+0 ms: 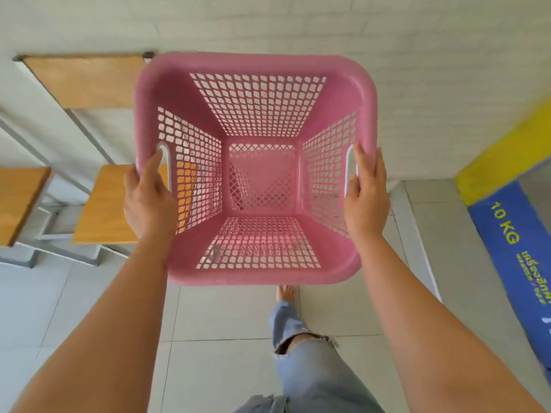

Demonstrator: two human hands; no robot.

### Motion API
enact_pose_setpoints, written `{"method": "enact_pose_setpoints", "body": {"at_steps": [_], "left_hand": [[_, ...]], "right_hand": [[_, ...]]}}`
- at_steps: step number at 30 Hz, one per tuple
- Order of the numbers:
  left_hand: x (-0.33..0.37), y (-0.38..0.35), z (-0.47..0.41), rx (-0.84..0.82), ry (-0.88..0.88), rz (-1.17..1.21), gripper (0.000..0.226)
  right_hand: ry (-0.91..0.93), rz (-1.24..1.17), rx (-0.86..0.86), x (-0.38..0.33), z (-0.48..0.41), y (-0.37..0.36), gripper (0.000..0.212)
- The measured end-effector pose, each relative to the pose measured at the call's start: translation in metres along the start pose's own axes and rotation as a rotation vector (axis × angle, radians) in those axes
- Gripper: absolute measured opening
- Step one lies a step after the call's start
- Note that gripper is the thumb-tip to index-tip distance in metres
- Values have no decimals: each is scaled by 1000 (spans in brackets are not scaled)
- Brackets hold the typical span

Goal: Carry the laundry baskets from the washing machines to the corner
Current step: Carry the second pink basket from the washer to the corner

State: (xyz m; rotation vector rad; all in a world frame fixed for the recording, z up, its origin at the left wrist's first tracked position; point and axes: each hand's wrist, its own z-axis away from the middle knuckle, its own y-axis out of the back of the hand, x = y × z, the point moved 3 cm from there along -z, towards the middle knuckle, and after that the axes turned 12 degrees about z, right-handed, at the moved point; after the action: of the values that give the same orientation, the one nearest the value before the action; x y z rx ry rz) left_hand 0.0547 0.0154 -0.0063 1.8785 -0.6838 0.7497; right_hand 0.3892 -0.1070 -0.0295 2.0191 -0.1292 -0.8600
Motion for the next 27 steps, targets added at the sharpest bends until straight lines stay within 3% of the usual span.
{"method": "enact_pose_setpoints", "body": {"at_steps": [11, 27], "left_hand": [[-67, -127, -109, -230, 235, -86, 44], [-167, -239, -138, -469, 425, -123, 48]], "right_hand": [[-83, 103, -258, 1, -107, -144, 53], [-147, 242, -432, 52, -120, -289, 51]]}}
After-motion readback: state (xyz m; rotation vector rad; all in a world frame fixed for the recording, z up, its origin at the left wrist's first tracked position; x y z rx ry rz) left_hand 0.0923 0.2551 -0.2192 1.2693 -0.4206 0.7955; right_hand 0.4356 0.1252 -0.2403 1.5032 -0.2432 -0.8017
